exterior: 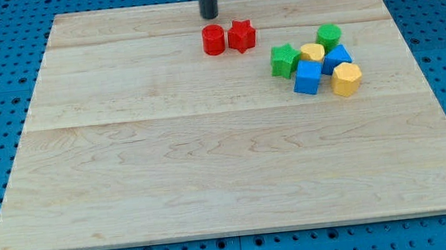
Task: Slide the red circle into the red star
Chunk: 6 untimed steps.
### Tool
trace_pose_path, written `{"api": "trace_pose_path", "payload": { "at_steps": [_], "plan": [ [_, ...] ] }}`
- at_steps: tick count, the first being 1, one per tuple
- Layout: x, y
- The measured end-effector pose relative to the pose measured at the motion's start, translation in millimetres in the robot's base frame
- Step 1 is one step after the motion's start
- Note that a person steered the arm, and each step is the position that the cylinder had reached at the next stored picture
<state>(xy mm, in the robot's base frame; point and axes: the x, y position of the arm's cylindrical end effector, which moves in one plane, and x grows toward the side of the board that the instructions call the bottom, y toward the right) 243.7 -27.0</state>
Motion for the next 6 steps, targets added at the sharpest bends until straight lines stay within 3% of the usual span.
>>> {"api": "trace_pose_path", "payload": {
  "at_steps": [1, 2, 3, 6],
  "plan": [
    [13.0, -43.3],
    [60.7, -22.8],
    [59.6, 29.2],
    [4.9, 56.7]
  ]
}}
